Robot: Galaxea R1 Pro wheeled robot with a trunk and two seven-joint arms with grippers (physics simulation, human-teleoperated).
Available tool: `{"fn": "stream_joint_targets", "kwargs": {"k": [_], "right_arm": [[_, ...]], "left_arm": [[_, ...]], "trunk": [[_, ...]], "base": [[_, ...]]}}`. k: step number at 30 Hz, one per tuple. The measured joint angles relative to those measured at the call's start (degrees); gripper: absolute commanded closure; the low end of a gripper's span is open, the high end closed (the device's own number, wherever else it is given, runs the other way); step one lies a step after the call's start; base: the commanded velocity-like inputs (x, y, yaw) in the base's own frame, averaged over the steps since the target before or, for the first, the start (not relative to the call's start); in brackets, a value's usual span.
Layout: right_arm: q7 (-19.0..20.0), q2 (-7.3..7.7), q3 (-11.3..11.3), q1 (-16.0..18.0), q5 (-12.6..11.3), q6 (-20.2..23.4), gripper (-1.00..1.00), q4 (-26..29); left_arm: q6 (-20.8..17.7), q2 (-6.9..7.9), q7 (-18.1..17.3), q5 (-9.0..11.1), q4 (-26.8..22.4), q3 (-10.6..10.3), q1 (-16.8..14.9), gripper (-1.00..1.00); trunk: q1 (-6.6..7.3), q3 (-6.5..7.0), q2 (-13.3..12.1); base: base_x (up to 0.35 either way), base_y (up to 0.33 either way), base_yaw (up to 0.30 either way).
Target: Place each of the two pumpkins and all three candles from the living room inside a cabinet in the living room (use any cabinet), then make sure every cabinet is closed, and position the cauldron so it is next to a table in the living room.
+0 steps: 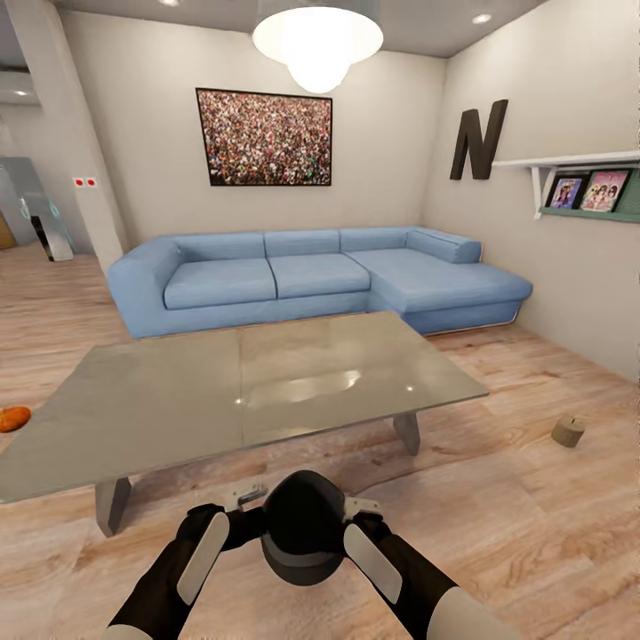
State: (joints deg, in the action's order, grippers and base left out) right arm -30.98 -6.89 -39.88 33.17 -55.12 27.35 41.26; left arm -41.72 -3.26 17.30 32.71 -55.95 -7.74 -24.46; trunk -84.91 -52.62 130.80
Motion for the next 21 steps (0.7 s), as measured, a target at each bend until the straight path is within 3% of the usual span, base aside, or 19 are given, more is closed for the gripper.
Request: {"fn": "stream_joint_targets", "kwargs": {"k": [6,17,21], "right_arm": [[0.02,0.01,0.01,-0.01,-0.07,0.0,-1.0,0.03],[0.07,0.01,0.02,-0.01,-0.08,0.01,-1.0,0.01],[0.06,0.04,0.03,-0.01,-0.08,0.04,-1.0,0.0]], "left_arm": [[-0.01,-0.01,0.0,0.0,-0.03,-0.01,-0.01,-1.0],[-0.03,-0.01,0.0,0.0,-0.03,-0.01,-0.01,-1.0],[-0.03,-0.01,-0.01,0.0,-0.03,-0.02,-0.04,-1.0]], "trunk": [[1.32,1.08,-2.41],[3.73,3.05,-6.82],[4.63,3.79,-8.42]], "base": [[-0.305,0.114,-0.099],[-0.308,0.113,-0.27],[-0.159,0.042,-0.288]]}}
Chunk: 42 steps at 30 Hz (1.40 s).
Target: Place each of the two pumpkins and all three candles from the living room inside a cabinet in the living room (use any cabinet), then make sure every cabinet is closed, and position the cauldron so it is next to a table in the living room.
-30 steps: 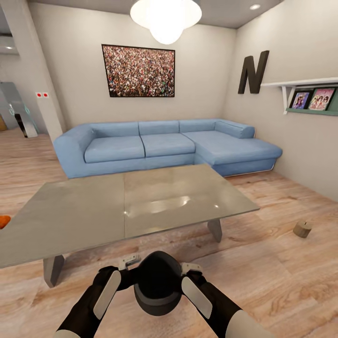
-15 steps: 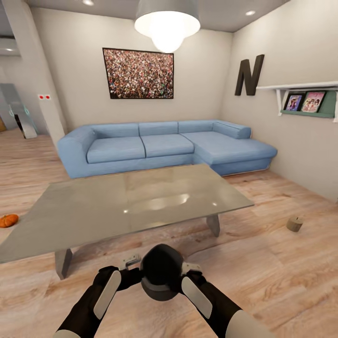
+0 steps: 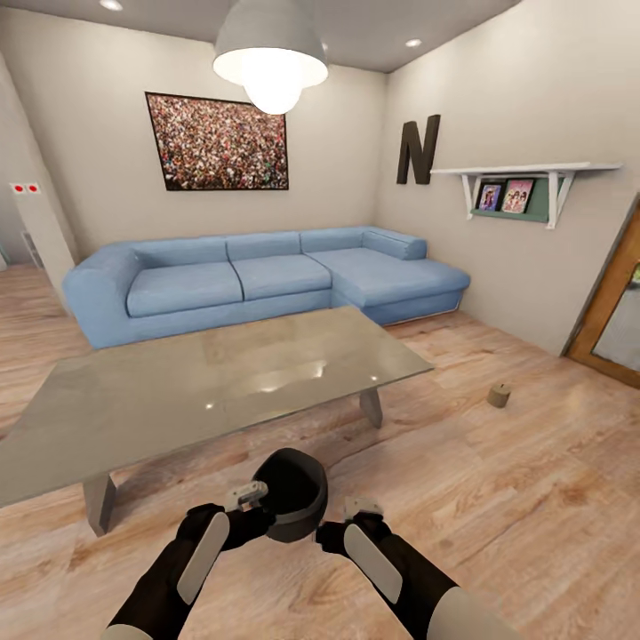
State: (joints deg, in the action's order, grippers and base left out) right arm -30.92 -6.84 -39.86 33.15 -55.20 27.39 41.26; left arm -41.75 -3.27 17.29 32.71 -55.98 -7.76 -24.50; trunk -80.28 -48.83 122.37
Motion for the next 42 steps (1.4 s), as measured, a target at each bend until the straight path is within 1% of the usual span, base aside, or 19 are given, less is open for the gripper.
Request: {"fn": "stream_joint_targets", "kwargs": {"k": [5,16,18,22,26,30,39,42], "right_arm": [[0.0,0.27,0.0,0.0,-0.07,0.01,-1.0,0.0],[0.0,0.36,0.05,0.0,-0.11,0.04,-1.0,0.0],[0.0,0.81,0.08,0.0,-0.21,0.06,-1.0,-0.06],[0.0,2.79,0.11,0.0,-0.7,0.16,-1.0,0.01],[-0.07,3.93,0.18,0.0,-0.98,0.06,-1.0,-0.07],[-0.08,4.28,0.29,-0.04,-1.01,-0.19,-1.0,-0.09],[-0.02,4.36,0.04,-0.46,-0.37,-1.12,-1.0,-0.41],[-0.03,4.41,0.02,-0.59,-0.3,-3.81,-1.0,-0.76]], "left_arm": [[-0.02,0.0,0.0,-0.07,0.0,-0.02,-0.01,-1.0],[0.03,0.03,0.0,-0.09,0.0,-0.07,0.02,-1.0],[0.03,0.01,0.0,-0.09,0.0,-0.06,0.0,-1.0],[-0.01,0.0,0.01,-0.19,0.0,-0.08,0.01,-1.0],[-0.03,0.0,0.06,-0.25,0.0,-0.09,0.01,-1.0],[-0.23,-0.06,0.08,-0.41,0.0,-0.09,0.02,-1.0],[-0.3,-0.08,0.09,-0.59,0.0,-0.09,0.03,-1.0],[-0.3,-0.08,0.09,-0.63,0.0,-0.09,0.03,-1.0]], "trunk": [[1.11,0.99,-2.0],[3.53,3.28,-6.42],[3.97,3.71,-7.22],[4.85,4.58,-8.82],[5.73,5.47,-10.43],[6.61,6.37,-12.03],[8.58,8.39,-15.64],[9.24,9.07,-16.85]], "base": [[-0.027,0.007,-0.288],[-0.002,0.001,-0.288],[0.0,0.0,-0.288],[0.0,0.0,-0.286],[0.0,0.0,-0.28],[0.0,0.0,-0.274],[0.0,0.0,-0.269],[0.0,0.0,-0.268]]}}
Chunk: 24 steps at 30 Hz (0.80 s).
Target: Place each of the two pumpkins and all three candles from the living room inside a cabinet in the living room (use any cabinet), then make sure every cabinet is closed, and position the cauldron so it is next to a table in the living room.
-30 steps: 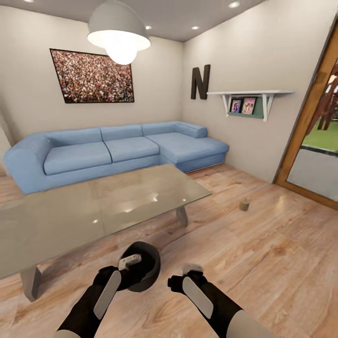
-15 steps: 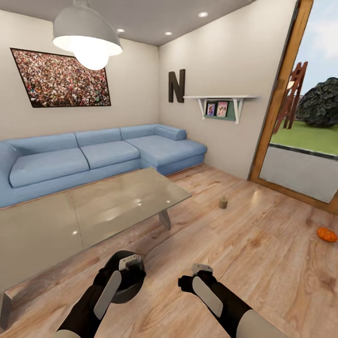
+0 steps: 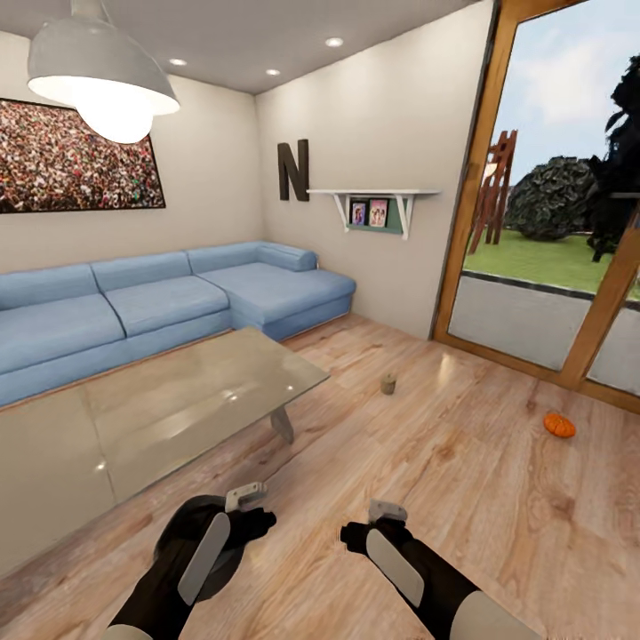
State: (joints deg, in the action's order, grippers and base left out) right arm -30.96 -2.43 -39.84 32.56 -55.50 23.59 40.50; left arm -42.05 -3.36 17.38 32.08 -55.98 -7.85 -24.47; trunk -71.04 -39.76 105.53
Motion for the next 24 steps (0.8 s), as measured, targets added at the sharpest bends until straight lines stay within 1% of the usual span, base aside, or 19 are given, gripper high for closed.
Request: {"fn": "stream_joint_targets", "kwargs": {"k": [3,6,13,15,17,19,24], "right_arm": [[-0.02,0.03,-0.01,-0.62,-0.2,-4.6,-1.0,-0.29],[-0.02,0.03,-0.06,-1.24,-0.4,-7.7,-1.0,-0.78],[1.0,-0.02,0.0,-2.05,-0.61,-9.12,-1.0,-2.06],[2.46,0.0,0.01,-2.16,-0.81,-9.92,-1.0,-2.96],[4.19,-0.03,0.04,-2.2,-0.9,-11.92,-1.0,-5.17],[5.12,-0.04,0.05,-2.21,-0.92,-13.02,-1.0,-6.43],[6.0,-0.06,0.03,-2.22,-0.89,-14.14,-1.0,-7.75]], "left_arm": [[0.0,0.0,0.0,-0.06,0.0,0.0,0.02,-1.0],[0.0,-0.04,0.0,-0.17,0.0,0.0,-0.02,-1.0],[0.0,-0.06,0.0,-0.27,0.0,0.0,-0.02,-1.0],[0.0,-0.13,0.0,-0.32,0.0,-0.06,-0.01,-1.0],[0.0,-0.11,0.0,-0.33,0.0,-0.08,-0.01,-1.0],[0.0,-0.1,0.0,-0.34,0.0,-0.08,0.0,-1.0],[0.0,-0.16,0.0,-0.38,0.0,-0.15,0.01,-1.0]], "trunk": [[0.66,0.68,-1.2],[1.32,1.35,-2.41],[2.86,2.87,-5.22],[3.29,3.28,-6.02],[3.73,3.69,-6.82],[4.17,4.1,-7.62],[5.27,5.11,-9.63]], "base": [[0.0,0.0,-0.268],[0.0,0.0,-0.268],[0.0,0.0,-0.269],[0.0,0.0,-0.276],[0.0,0.0,-0.279],[0.0,0.0,-0.282],[0.0,0.0,-0.284]]}}
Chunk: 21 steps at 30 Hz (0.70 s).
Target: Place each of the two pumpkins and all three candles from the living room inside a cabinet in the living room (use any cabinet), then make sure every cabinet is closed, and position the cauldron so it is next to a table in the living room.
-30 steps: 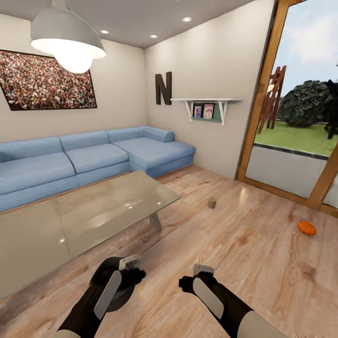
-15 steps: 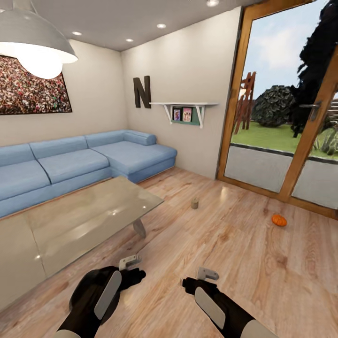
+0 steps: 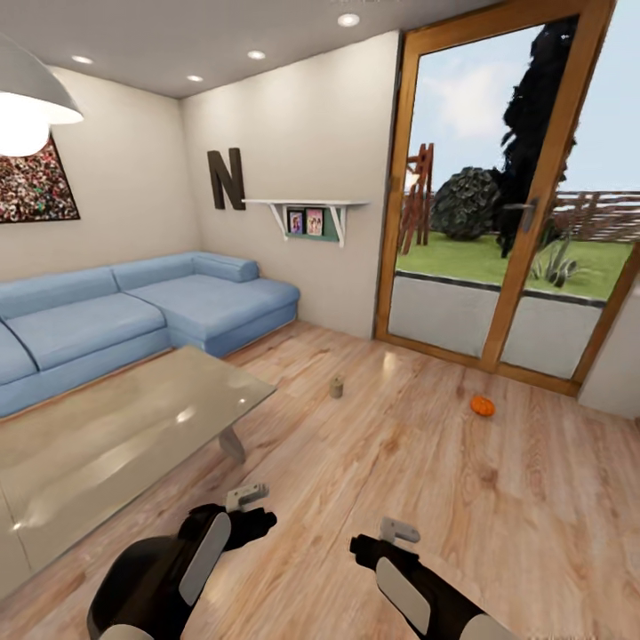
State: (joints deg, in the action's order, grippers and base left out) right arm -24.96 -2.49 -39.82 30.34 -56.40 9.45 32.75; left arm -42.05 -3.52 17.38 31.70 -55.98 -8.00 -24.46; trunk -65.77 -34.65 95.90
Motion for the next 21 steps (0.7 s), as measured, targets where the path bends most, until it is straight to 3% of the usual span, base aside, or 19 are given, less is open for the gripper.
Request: {"fn": "stream_joint_targets", "kwargs": {"k": [21], "right_arm": [[0.21,0.0,0.08,-0.09,-0.18,-0.96,-1.0,-2.57]], "left_arm": [[-0.35,-0.05,0.09,0.06,0.0,-0.02,0.02,-1.0]], "trunk": [[0.45,0.83,-0.82]], "base": [[0.006,0.0,-0.286]]}}
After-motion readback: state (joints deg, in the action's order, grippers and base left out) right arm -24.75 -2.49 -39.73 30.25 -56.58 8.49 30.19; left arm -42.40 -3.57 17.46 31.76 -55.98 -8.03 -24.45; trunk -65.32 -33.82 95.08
